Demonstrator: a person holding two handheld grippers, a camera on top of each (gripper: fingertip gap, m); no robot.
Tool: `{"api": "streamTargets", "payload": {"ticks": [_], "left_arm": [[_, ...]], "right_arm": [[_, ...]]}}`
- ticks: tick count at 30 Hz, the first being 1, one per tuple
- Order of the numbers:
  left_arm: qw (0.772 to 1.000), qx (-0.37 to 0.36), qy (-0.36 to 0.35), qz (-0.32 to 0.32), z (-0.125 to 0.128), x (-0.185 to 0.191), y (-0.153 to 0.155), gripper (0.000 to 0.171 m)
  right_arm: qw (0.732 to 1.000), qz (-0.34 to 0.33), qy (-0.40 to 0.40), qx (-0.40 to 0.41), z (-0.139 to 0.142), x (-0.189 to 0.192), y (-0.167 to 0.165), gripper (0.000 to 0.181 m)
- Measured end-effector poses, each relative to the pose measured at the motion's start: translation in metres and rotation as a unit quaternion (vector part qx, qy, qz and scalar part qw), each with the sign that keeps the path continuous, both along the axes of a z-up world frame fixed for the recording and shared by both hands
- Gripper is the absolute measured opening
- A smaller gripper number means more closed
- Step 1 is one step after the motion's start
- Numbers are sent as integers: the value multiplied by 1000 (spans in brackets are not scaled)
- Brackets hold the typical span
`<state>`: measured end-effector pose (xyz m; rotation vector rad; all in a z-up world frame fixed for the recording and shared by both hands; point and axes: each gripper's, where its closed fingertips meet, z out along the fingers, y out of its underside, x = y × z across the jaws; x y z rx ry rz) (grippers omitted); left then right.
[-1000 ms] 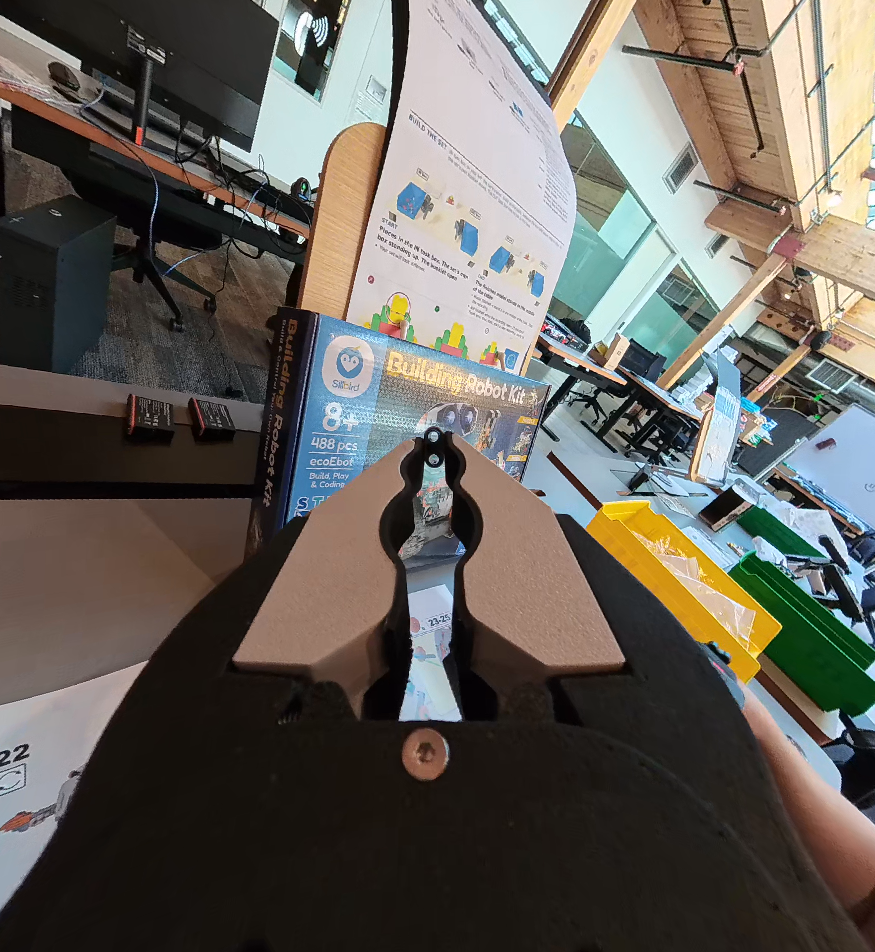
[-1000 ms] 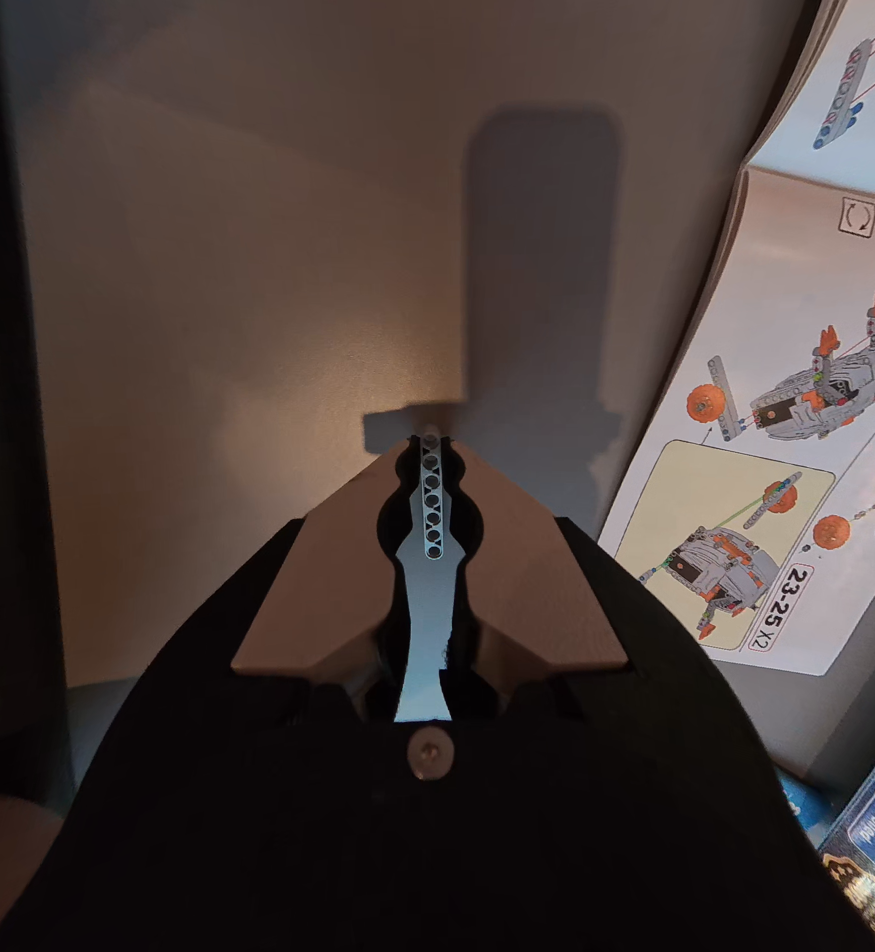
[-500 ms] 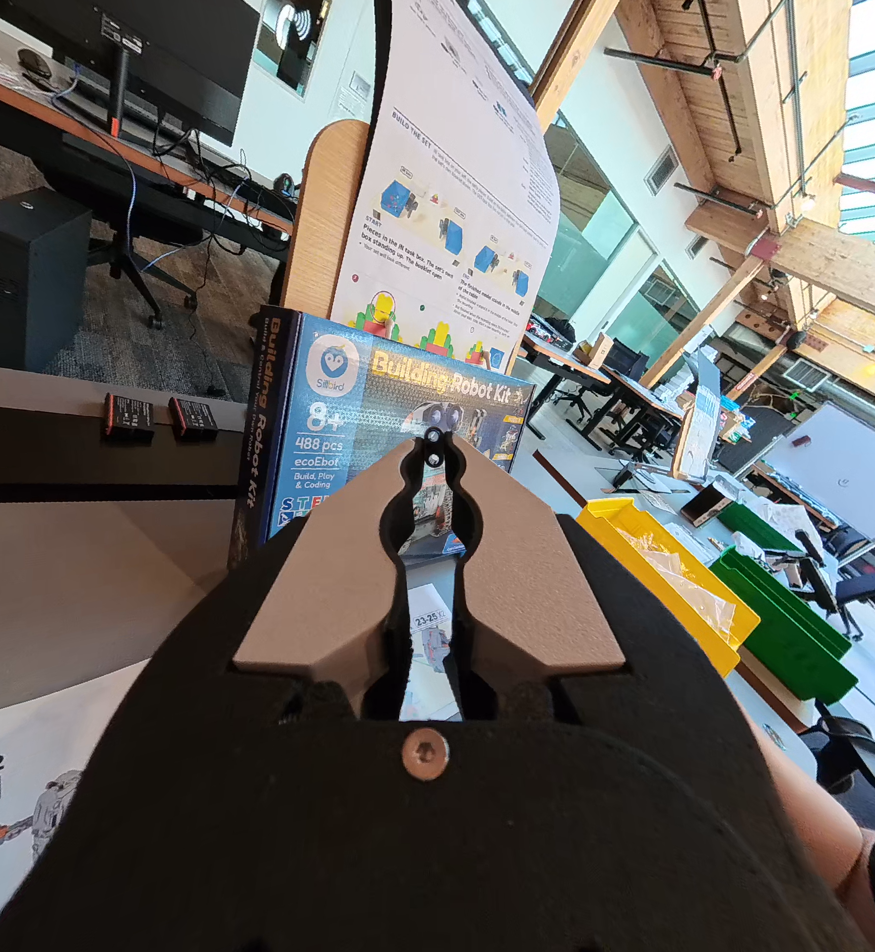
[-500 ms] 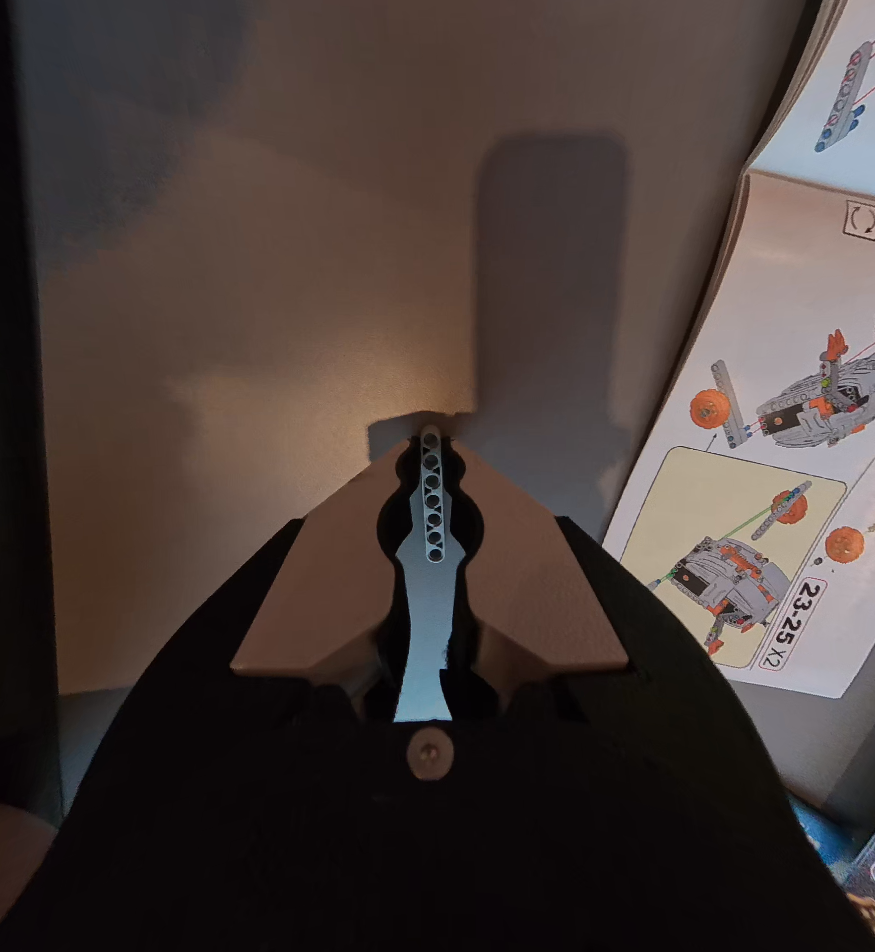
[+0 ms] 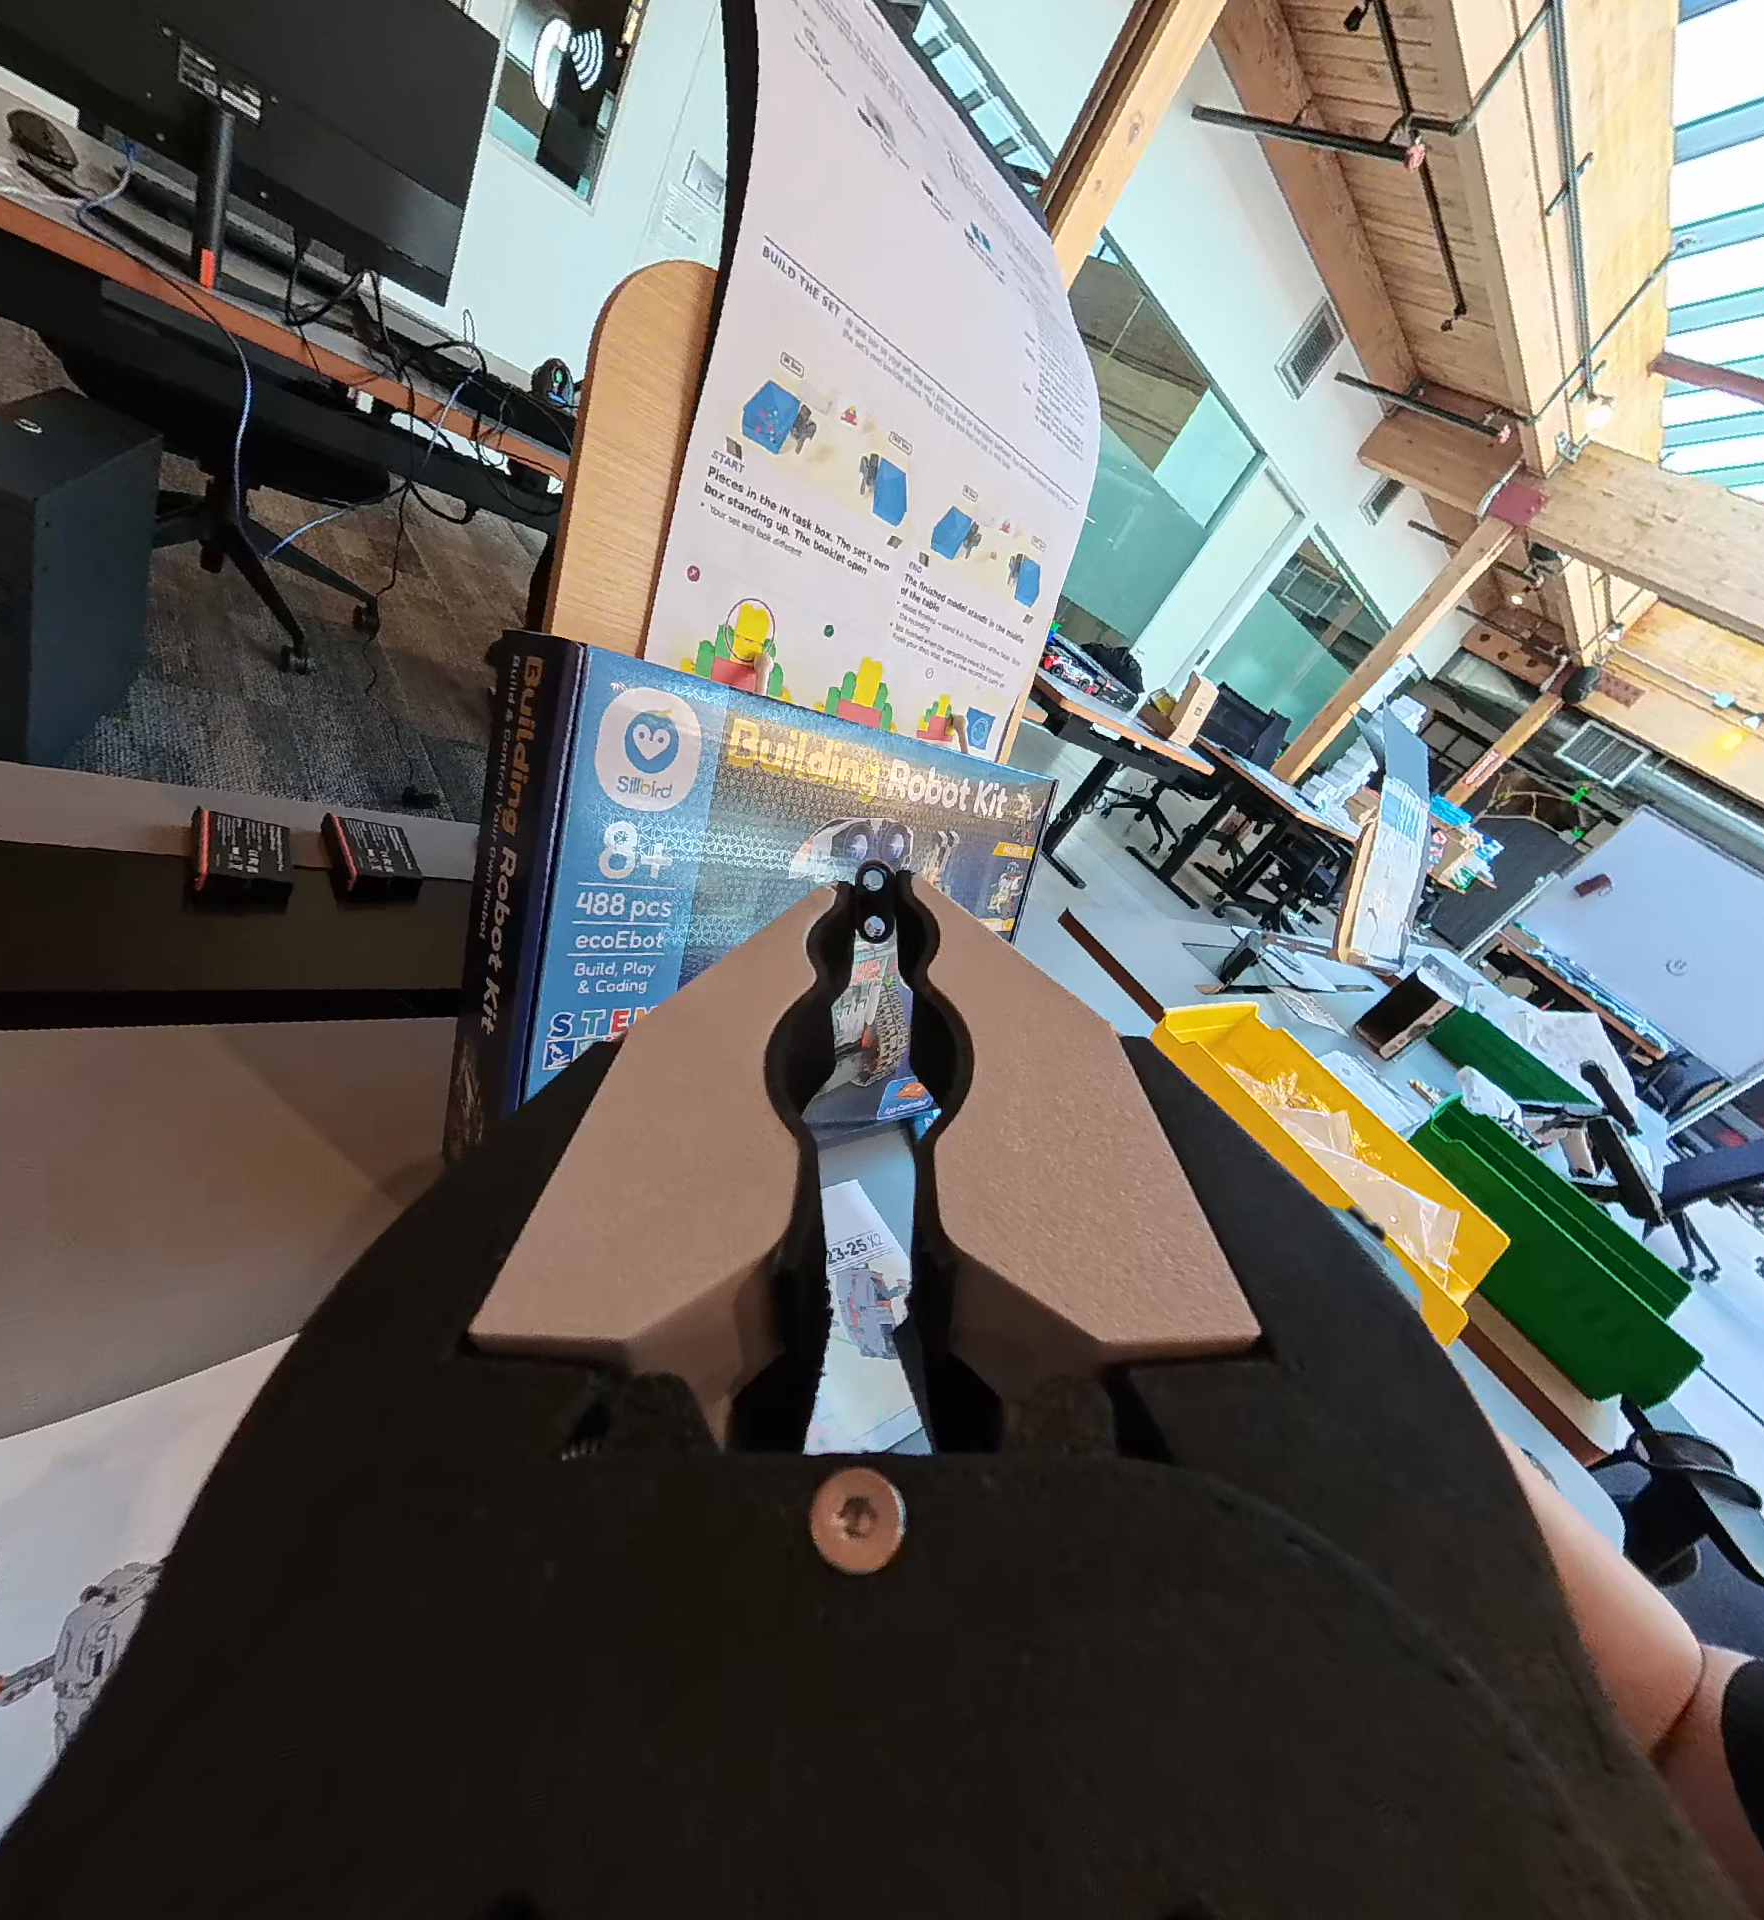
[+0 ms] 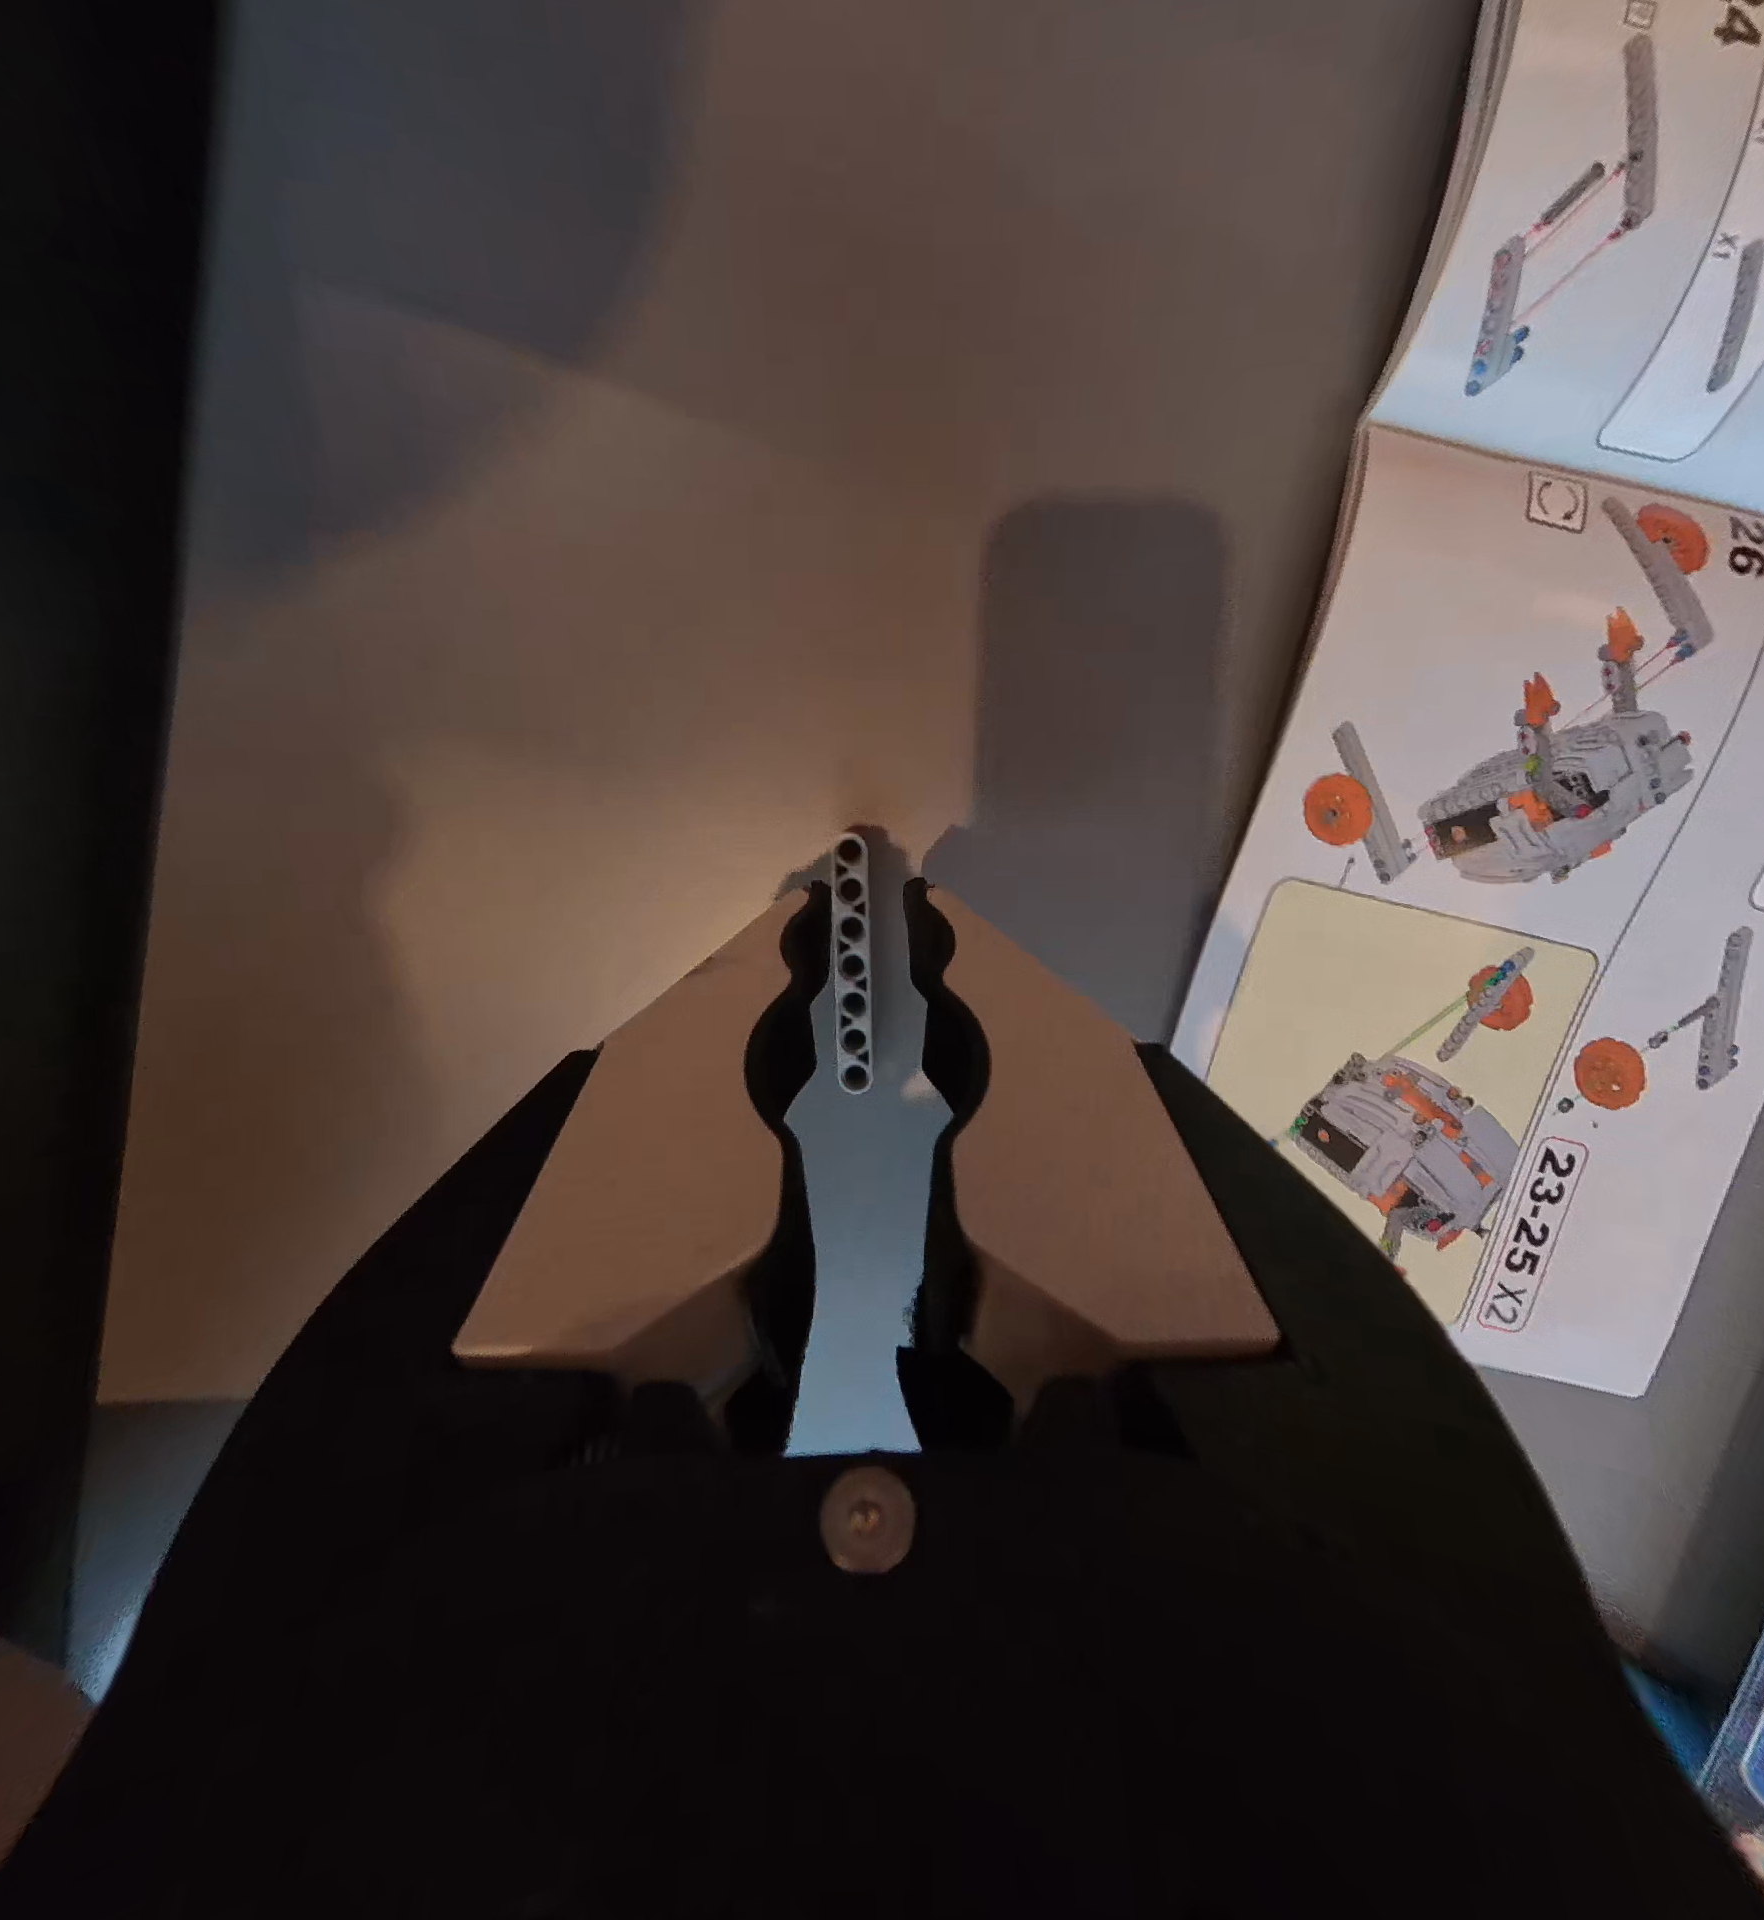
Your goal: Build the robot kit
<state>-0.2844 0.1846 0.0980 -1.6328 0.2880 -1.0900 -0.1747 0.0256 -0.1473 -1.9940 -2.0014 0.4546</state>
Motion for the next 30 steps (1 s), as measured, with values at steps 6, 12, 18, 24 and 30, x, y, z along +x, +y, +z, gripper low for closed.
{"api": "streamTargets", "payload": {"ticks": [6,12,18,24,30], "left_arm": [[1000,0,1,-5,0,2,-1,5],[1000,-1,-2,-7,1,3,-2,5],[1000,0,-2,-8,2,2,-3,5],[1000,-1,-5,-3,2,-2,-1,5],[1000,0,-7,1,3,-7,-2,5]], "right_arm": [[999,17,-29,20,-8,-7,-3,13],[998,15,-51,22,-16,-4,-2,12],[998,15,-54,20,-17,-4,-3,6],[998,13,-56,18,-19,-4,-2,6],[999,5,-49,8,-19,-5,-2,5]]}}
